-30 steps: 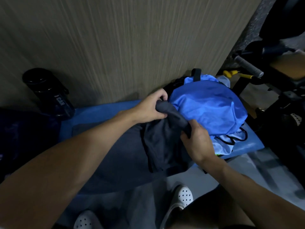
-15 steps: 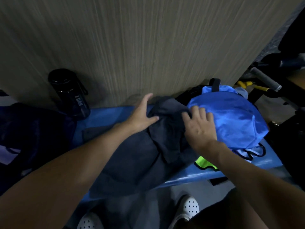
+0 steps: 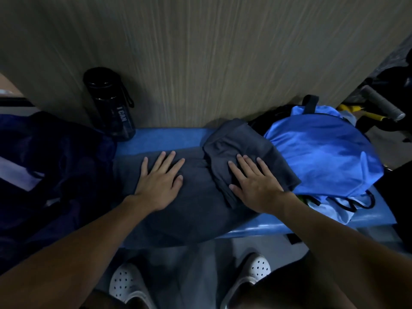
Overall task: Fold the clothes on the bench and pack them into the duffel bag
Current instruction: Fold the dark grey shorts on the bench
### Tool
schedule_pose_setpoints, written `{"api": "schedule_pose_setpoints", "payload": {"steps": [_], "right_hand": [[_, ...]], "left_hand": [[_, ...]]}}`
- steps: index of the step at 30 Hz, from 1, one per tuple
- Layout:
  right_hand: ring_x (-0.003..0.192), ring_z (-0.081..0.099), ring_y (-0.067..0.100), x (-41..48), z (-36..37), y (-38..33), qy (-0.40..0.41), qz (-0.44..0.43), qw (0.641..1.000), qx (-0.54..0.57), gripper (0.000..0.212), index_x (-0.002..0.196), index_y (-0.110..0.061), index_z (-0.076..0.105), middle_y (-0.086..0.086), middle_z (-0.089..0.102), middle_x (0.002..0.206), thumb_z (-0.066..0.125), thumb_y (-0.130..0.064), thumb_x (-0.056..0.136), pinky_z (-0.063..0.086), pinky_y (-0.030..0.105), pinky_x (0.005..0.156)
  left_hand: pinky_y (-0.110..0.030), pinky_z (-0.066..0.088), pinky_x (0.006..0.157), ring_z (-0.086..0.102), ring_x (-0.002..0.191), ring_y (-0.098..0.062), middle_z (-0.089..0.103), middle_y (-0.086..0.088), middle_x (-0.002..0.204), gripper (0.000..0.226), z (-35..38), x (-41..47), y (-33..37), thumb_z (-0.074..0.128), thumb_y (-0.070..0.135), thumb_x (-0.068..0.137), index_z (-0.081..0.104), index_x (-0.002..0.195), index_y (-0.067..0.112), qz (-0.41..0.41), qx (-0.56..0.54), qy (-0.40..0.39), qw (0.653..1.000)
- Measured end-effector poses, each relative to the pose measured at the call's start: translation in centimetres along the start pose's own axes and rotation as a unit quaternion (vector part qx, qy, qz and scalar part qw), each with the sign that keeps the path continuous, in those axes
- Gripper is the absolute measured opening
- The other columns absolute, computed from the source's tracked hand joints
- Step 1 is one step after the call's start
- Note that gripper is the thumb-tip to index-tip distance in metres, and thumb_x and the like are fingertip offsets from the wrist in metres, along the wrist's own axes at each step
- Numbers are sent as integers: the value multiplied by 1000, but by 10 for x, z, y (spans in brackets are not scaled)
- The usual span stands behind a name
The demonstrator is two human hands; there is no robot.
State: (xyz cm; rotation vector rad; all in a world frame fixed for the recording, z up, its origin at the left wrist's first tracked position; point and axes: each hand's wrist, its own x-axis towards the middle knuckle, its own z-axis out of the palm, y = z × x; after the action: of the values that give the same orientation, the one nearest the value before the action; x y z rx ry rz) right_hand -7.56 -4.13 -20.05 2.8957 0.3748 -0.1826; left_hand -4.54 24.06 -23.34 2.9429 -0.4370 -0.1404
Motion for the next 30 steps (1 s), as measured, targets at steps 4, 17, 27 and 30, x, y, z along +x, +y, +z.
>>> {"api": "schedule_pose_setpoints", "payload": {"steps": [4, 17, 27, 30], "right_hand": [[151, -1, 18, 2, 7, -18, -30, -33, 998, 39, 92, 155, -28, -6, 6, -4, 164, -23, -70, 75, 0, 43, 121], [141, 25, 25, 7, -23, -62, 51, -9, 997, 60, 57, 147, -20, 32, 6, 29, 154, 24, -49, 98, 21, 48, 112], [135, 39, 24, 66, -89, -192, -6, -207, 931, 302, 61, 148, -15, 32, 6, 42, 149, 55, -37, 97, 32, 41, 112], [135, 41, 26, 88, -93, -219, -38, -190, 917, 350, 67, 149, -13, 30, 9, 42, 149, 63, -29, 94, 35, 36, 111]], "left_hand": [[-54, -11, 121, -18, 152, -17, -15, 9, 166, 56, -4, -22, -22, 14, 50, 104, 0, 157, 40, -49, 22, -23, 998], [-38, 5, 125, 4, 154, -18, 14, -3, 166, 54, -17, -112, -4, 35, 30, 105, 24, 157, 23, -111, -118, 110, 981], [-46, 47, 86, 54, 105, -30, 53, -6, 111, 36, 5, -203, -8, 68, 26, 89, 55, 119, 13, -277, -171, 223, 919], [-37, 48, 87, 55, 102, -21, 53, 0, 107, 44, 6, -211, -11, 72, 36, 87, 49, 118, 15, -362, -367, 187, 836]]}}
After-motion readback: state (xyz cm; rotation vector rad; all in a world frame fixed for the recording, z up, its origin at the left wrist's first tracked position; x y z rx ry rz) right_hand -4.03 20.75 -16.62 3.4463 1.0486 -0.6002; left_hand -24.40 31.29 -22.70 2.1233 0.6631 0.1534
